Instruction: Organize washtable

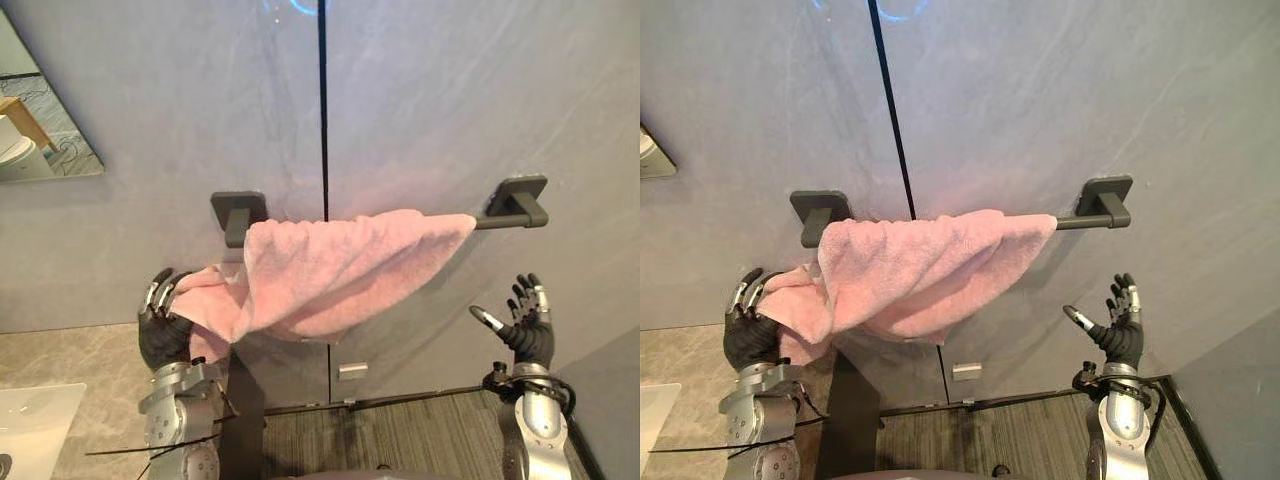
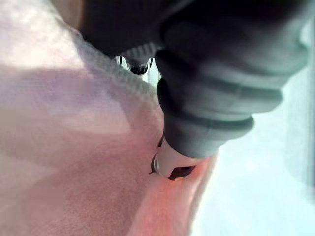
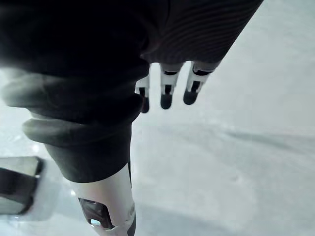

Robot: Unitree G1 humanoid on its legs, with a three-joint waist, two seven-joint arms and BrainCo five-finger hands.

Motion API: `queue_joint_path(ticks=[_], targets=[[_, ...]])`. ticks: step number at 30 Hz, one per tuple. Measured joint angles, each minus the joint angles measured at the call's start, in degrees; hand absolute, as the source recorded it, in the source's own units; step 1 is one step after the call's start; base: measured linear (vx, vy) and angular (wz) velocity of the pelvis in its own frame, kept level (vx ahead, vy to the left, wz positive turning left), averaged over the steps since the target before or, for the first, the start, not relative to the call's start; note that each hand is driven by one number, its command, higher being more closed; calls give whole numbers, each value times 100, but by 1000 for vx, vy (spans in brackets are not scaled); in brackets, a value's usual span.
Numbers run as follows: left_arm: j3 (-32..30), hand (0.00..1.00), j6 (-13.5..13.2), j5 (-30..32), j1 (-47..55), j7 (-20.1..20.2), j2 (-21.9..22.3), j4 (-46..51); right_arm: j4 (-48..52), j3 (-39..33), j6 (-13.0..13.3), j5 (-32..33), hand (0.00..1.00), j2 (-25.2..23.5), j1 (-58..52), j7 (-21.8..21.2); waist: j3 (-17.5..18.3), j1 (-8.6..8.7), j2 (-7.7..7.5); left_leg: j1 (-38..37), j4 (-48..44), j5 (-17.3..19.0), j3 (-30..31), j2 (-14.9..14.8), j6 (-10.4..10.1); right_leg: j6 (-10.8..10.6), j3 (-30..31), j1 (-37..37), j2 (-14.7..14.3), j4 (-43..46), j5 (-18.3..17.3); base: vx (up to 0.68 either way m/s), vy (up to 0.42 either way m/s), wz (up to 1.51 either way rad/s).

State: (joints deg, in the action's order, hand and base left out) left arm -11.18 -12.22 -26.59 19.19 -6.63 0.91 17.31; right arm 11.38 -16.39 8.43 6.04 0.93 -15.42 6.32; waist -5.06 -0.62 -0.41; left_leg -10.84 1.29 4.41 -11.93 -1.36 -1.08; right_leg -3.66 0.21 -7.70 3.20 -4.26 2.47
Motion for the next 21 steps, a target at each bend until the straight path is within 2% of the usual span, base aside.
queue_joint_path(ticks=[5, 8, 14, 17, 21], targets=[[-495, 0, -8, 29, -2, -35, 10, 19, 202, -479, -1, -162, 0, 8, 257, 130, 44, -12, -67, -5, -8, 1, 32, 10, 1, -4, -22, -22, 10, 6, -10, -16, -14, 2], [-528, 0, -13, 24, -2, -54, 69, 19, 202, -522, -2, -173, 0, 9, 261, 125, 47, -13, -59, -5, -12, 0, 57, 25, 1, -5, -43, -30, 26, 14, -13, -44, -18, 4], [191, 0, -96, -52, 20, 53, 186, -52, 160, -131, -6, -209, 0, 11, 259, 104, 50, -31, -42, -7, 28, -29, 108, 65, 36, -22, -125, -29, 76, 53, -30, -48, -11, 7], [575, 0, -226, -111, 33, 167, 166, -272, -123, 586, 6, -67, 0, 16, 252, -150, 68, -51, -9, -17, 43, -50, 123, 96, 60, -48, -144, -13, 104, 106, -48, -49, -7, 5], [873, 0, -222, -212, 90, 317, 44, -529, -257, 754, -4, 122, 0, 79, 250, -403, 83, -49, 14, -39, 44, -53, 116, 145, 65, -68, -133, -16, 153, 115, -53, -51, 13, -1]])
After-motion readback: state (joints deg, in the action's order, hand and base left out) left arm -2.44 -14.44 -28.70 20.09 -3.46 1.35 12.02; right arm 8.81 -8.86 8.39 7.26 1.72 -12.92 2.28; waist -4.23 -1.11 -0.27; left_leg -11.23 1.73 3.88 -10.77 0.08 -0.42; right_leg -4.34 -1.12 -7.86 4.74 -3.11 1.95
